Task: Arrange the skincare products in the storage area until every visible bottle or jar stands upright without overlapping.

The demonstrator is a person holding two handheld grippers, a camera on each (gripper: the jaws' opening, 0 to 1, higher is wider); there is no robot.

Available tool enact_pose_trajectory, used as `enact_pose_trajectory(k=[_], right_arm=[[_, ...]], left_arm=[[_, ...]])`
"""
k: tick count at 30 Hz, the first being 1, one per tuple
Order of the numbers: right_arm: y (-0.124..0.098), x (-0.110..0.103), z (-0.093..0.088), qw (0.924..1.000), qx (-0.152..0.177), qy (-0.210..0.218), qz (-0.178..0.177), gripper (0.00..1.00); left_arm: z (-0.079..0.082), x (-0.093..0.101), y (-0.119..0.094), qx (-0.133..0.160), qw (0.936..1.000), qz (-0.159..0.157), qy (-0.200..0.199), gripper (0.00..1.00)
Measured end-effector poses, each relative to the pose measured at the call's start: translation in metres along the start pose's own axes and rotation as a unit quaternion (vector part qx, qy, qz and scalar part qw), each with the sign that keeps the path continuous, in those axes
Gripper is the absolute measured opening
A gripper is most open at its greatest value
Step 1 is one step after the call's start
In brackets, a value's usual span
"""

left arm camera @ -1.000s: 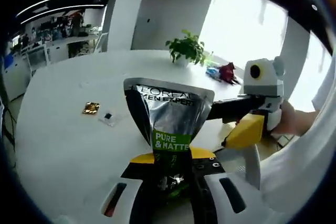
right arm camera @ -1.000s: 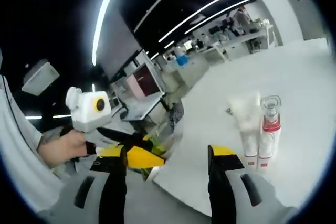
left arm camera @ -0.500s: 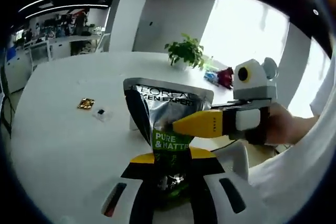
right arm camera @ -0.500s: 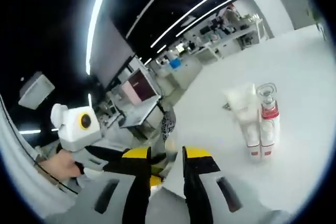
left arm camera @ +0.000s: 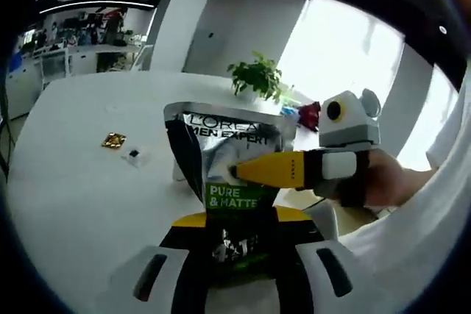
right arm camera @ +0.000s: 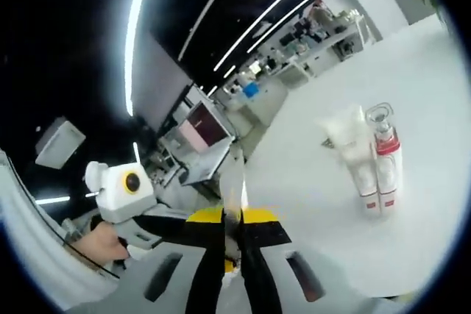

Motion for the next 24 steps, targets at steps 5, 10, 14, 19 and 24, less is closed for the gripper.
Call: enact_pose_trajectory(k=[5,10,14,19,24], right_arm=[[0.000,0.002,0.007,0.9999,0.001,-0.009,0.012,0.04],[-0.003,0.010,0.018,0.9997,0.005,-0.009,0.023,0.03],[-0.007,0.010,0.027,0.9985,0.003,0.003,0.054,0.03],[-0.011,0.003,0.034,0.9900,-0.013,0.014,0.140,0.02],[-0.012,-0.002,0.042,0.9791,-0.021,0.030,0.200,0.02]], left_arm=[[0.001,-0.005,-0.008,-0.001,0.9997,0.002,0.026,0.37],[0.006,-0.009,-0.028,0.020,0.9993,-0.001,0.031,0.29],[0.010,-0.016,-0.039,0.033,0.9987,-0.003,0.038,0.42],[0.016,-0.022,-0.045,0.047,0.9978,-0.023,0.042,0.46],[0.018,-0.012,-0.038,0.050,0.9925,-0.109,0.027,0.42]])
Point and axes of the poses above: the point that each gripper's makers call its tool centre point, and the gripper's own axes: y roughly forward along the fingers, x roughly to its right, z roughly out of its top, the point moved 10 cm from there along -y, roughly backward along the fingers, and after that the axes turned 12 degrees about -z, right-handed, at the moved point
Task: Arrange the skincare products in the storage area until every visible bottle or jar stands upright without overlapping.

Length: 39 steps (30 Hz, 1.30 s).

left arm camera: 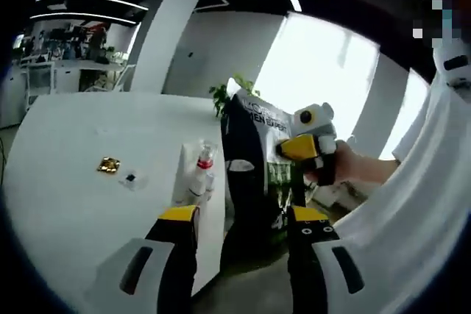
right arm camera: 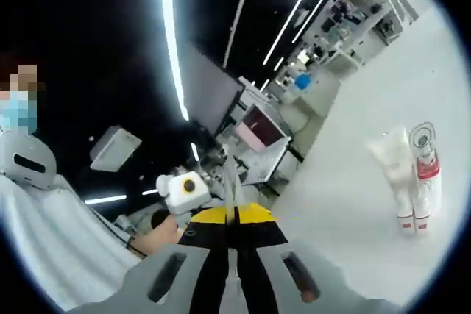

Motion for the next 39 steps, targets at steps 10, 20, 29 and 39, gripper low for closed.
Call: enact_pose_trajectory(k=[10,20,29,39], right_arm=[[-0.001,0.002,-0.003,0.9999,-0.012,0.011,0.004,0.02],[0.000,0.009,-0.004,0.9995,-0.003,0.028,-0.016,0.02],[0.003,0.014,-0.008,0.9941,0.080,0.067,-0.028,0.17],[0.007,0.009,-0.035,0.9908,0.078,0.100,-0.049,0.14]], left_arm=[[-0.005,-0.005,-0.004,0.059,0.9964,-0.036,-0.048,0.23],[-0.009,-0.005,-0.001,0.096,0.9899,-0.036,-0.098,0.05],[-0.003,-0.011,0.008,0.170,0.9725,-0.044,-0.153,0.04],[0.000,-0.015,0.004,0.245,0.9492,-0.054,-0.190,0.03]])
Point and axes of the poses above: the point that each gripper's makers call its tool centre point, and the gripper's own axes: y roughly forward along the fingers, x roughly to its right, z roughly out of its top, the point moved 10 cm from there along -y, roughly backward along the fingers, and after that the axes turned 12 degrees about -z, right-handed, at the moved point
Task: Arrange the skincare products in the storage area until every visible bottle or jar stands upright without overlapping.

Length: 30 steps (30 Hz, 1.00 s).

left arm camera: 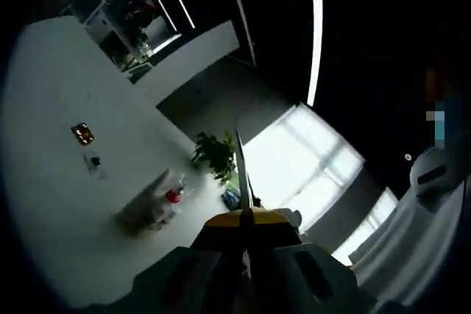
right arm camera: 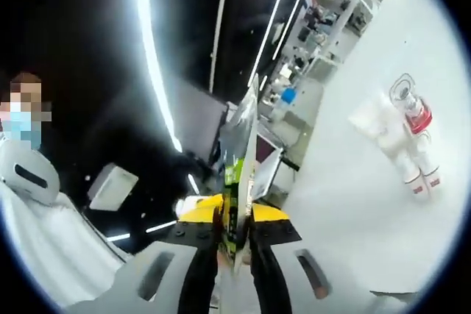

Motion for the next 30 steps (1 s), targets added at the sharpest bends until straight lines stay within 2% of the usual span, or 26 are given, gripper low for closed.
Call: enact_pose_trajectory(k=[6,11,13,14,18,26,30], right_arm=[[0.002,-0.003,-0.001,0.9999,0.016,0.006,0.004,0.02],[0.007,-0.004,-0.001,0.9999,0.010,0.001,0.001,0.01],[0.007,-0.005,-0.002,0.9999,0.008,0.008,0.007,0.01],[0.007,-0.006,-0.002,0.9998,0.007,0.013,0.011,0.01],[0.007,-0.007,-0.003,0.9998,-0.001,0.010,0.018,0.01],[0.009,-0.010,-0.004,0.9989,-0.012,0.021,0.040,0.01],[0.009,-0.005,-0.007,0.9992,-0.020,0.024,0.024,0.01]], left_arm=[[0.001,-0.001,-0.005,0.004,0.9999,0.009,0.004,0.03],[0.002,0.000,-0.008,0.009,0.9998,0.019,0.005,0.04],[0.003,0.001,-0.010,0.005,0.9995,0.020,0.022,0.05],[0.002,0.002,-0.011,-0.007,0.9994,0.017,0.030,0.05],[-0.002,0.001,-0.015,-0.032,0.9984,0.033,0.032,0.11],[-0.013,0.002,-0.018,-0.037,0.9992,0.009,0.010,0.18],[-0.015,0.002,-0.018,-0.039,0.9992,0.003,0.003,0.10]])
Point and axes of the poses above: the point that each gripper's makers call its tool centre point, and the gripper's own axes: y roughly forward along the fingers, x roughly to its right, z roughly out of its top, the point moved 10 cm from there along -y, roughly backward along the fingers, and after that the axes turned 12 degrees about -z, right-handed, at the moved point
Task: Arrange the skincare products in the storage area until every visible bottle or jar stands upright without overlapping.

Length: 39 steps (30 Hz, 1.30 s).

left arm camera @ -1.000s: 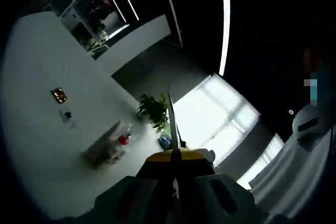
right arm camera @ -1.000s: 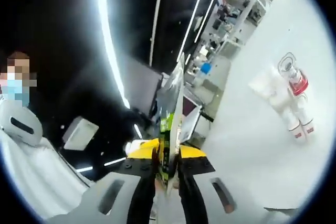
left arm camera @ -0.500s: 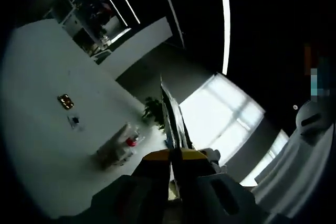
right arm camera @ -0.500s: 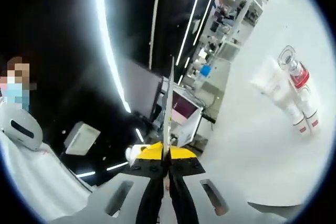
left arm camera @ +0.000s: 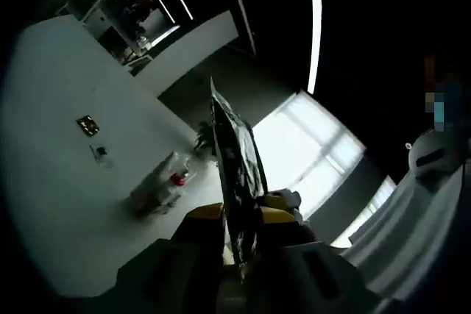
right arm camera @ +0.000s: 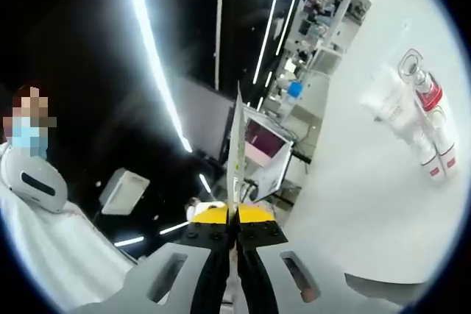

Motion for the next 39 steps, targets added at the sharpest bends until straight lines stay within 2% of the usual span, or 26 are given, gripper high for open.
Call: enact_pose_trajectory(k=[4,6,7,14,20,22,26,31,35,39], right_arm=[[0.001,0.006,-0.005,0.9997,-0.009,0.005,-0.024,0.01],[0.002,0.009,-0.007,0.9992,-0.012,0.011,-0.036,0.02],[0.002,0.010,-0.008,0.9991,-0.012,0.013,-0.039,0.02],[0.003,0.010,-0.008,0.9984,-0.019,0.011,-0.052,0.02],[0.004,0.011,-0.005,0.9983,-0.012,-0.012,-0.056,0.05],[0.004,0.011,-0.003,0.9965,-0.011,-0.047,-0.068,0.11],[0.005,0.009,-0.006,0.9925,-0.023,-0.088,-0.082,0.34],[0.000,0.011,-0.008,0.9891,-0.021,-0.110,-0.095,0.53],[-0.003,0.018,-0.006,0.9846,-0.009,-0.126,-0.121,0.74],[-0.006,0.021,-0.006,0.9817,-0.007,-0.138,-0.132,0.81]], left_arm=[[-0.004,-0.008,-0.003,0.009,0.9989,0.034,-0.029,0.08],[-0.005,-0.008,-0.005,0.018,0.9990,0.033,-0.025,0.03],[-0.005,-0.009,-0.006,0.029,0.9983,0.036,-0.035,0.02],[-0.008,-0.013,-0.007,0.034,0.9973,0.038,-0.052,0.02],[-0.008,-0.016,-0.006,0.041,0.9961,0.038,-0.069,0.02],[-0.007,-0.017,-0.006,0.038,0.9957,0.046,-0.071,0.01],[-0.009,-0.026,-0.006,0.033,0.9942,0.069,-0.076,0.01],[-0.013,-0.034,-0.005,0.032,0.9922,0.082,-0.088,0.01],[-0.016,-0.040,-0.004,0.023,0.9910,0.091,-0.095,0.01],[-0.015,-0.045,-0.006,0.030,0.9897,0.093,-0.105,0.01]])
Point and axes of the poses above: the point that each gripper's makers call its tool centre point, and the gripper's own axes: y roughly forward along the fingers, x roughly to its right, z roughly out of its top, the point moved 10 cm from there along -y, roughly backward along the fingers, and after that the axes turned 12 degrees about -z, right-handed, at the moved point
